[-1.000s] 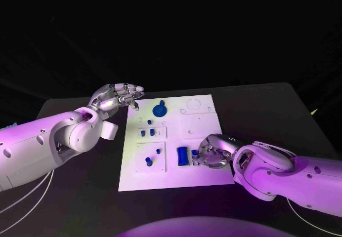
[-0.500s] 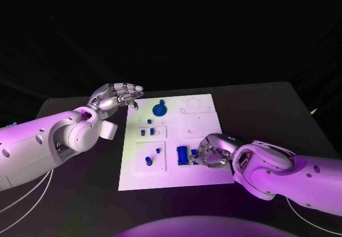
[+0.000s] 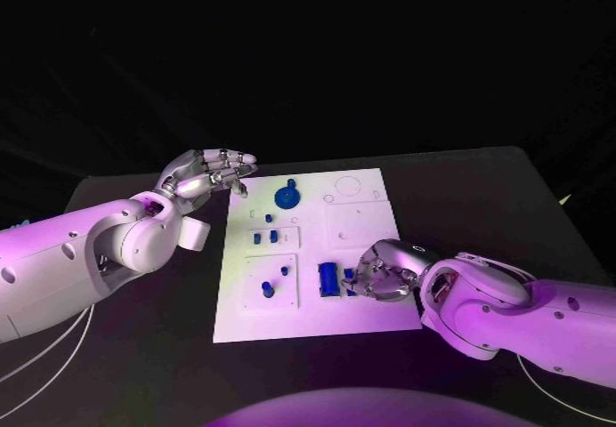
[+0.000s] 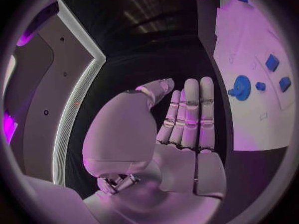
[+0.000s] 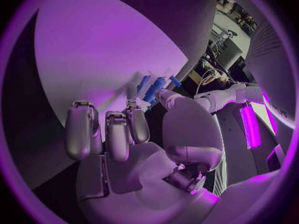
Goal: Assemble the parts on the task board
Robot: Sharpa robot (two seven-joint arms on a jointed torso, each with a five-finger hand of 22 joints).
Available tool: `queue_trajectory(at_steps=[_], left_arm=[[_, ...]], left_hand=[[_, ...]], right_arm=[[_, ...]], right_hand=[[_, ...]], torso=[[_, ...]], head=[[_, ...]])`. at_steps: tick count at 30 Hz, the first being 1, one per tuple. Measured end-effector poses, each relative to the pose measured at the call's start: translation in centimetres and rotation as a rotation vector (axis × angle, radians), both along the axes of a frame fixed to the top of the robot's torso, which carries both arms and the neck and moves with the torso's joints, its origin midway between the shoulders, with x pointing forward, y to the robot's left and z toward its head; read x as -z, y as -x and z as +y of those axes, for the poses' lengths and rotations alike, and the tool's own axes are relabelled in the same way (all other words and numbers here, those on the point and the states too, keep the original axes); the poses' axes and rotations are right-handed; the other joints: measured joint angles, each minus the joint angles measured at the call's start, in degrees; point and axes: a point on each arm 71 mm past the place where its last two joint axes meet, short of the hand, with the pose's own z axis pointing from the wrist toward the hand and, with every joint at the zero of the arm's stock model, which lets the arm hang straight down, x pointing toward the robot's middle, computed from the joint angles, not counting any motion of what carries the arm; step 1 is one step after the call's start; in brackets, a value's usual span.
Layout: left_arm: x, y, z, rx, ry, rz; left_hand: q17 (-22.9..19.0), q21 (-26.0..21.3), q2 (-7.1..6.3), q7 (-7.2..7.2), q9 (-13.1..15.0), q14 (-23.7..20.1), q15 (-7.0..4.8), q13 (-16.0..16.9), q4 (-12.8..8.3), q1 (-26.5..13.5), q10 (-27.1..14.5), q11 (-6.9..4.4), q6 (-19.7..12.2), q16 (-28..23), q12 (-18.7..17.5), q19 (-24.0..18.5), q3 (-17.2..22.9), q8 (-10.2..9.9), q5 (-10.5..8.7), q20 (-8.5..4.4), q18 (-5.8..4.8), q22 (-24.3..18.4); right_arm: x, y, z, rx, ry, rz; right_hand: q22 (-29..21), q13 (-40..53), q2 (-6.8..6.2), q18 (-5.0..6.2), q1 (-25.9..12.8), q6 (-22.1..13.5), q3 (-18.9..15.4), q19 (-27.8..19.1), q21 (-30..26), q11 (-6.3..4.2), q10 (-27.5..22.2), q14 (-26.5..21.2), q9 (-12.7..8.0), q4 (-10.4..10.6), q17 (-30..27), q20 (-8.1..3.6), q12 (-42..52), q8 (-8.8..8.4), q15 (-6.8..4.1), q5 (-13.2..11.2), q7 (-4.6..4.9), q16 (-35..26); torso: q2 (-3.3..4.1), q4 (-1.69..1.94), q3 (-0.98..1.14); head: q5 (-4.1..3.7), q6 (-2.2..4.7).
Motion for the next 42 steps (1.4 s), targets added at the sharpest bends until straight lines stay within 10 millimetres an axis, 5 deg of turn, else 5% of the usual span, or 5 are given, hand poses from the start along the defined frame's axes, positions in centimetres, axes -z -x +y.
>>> queue_trajectory(at_steps=[5, 9, 22, 42], left_arm=[[0.01, 0.00, 0.05, -0.001, -0.001, 0.001], [0.02, -0.01, 0.10, -0.002, -0.002, 0.001], [0.04, -0.03, 0.11, -0.002, -0.002, 0.003], [0.04, -0.02, 0.04, -0.001, -0.002, 0.003]], left_hand=[[0.00, 0.00, 0.00, 0.00, 0.00, 0.00, 0.00, 0.00, 0.00, 0.00, 0.00, 0.00, 0.00, 0.00, 0.00, 0.00, 0.00, 0.00, 0.00, 0.00, 0.00, 0.00], [0.00, 0.00, 0.00, 0.00, 0.00, 0.00, 0.00, 0.00, 0.00, 0.00, 0.00, 0.00, 0.00, 0.00, 0.00, 0.00, 0.00, 0.00, 0.00, 0.00, 0.01, 0.00], [0.00, 0.00, 0.00, 0.00, 0.00, 0.00, 0.00, 0.00, 0.00, 0.00, 0.00, 0.00, 0.00, 0.00, 0.00, 0.00, 0.00, 0.00, 0.00, 0.00, 0.00, 0.00], [-0.06, 0.00, 0.00, 0.00, 0.00, 0.00, 0.00, 0.00, 0.00, 0.00, -0.21, 0.21, 0.00, 0.00, -0.01, 0.00, 0.00, 0.25, 0.00, 0.00, 0.00, 0.00]], right_arm=[[0.01, -0.04, -0.56, 0.006, 0.005, -0.001], [-0.01, 0.00, -0.72, 0.002, 0.004, -0.003], [-0.03, 0.09, -0.73, -0.022, 0.001, -0.002], [0.36, -0.53, -0.03, -0.046, 0.027, -0.014]], right_hand=[[0.00, 0.00, 0.35, 0.00, 5.88, 0.00, -1.08, 0.00, 0.00, 0.00, 0.00, 0.00, 0.05, -1.08, 0.00, 0.00, 0.00, 0.00, 0.00, -7.99, 0.00, 0.00], [0.00, 0.00, 0.07, 0.00, 6.86, 0.00, -1.57, 0.00, 0.00, 0.00, 0.00, 0.00, 0.05, -1.06, 0.00, 0.00, 0.00, 0.00, 0.00, -10.15, 0.00, 0.00], [-0.02, 0.00, 0.07, 0.00, 6.89, -0.01, -2.04, 0.00, 0.00, 0.00, 0.00, 0.00, 0.04, -0.62, 0.05, 0.00, 0.00, 0.00, 0.00, -10.73, 0.01, 0.22], [-0.03, 0.00, 0.75, 0.00, 13.11, 0.08, -1.44, 0.00, 0.00, 0.01, 0.00, 0.00, -0.27, -2.91, 0.03, 0.01, 0.00, -0.22, 0.01, -11.68, -0.08, 0.22]], torso=[[-0.02, 0.03, 0.02], [-0.03, 0.03, 0.03], [-0.02, 0.01, -0.01], [0.02, 0.07, -0.05]], head=[[0.13, -0.09], [0.24, -0.16], [0.29, -0.13], [0.34, -0.19]])
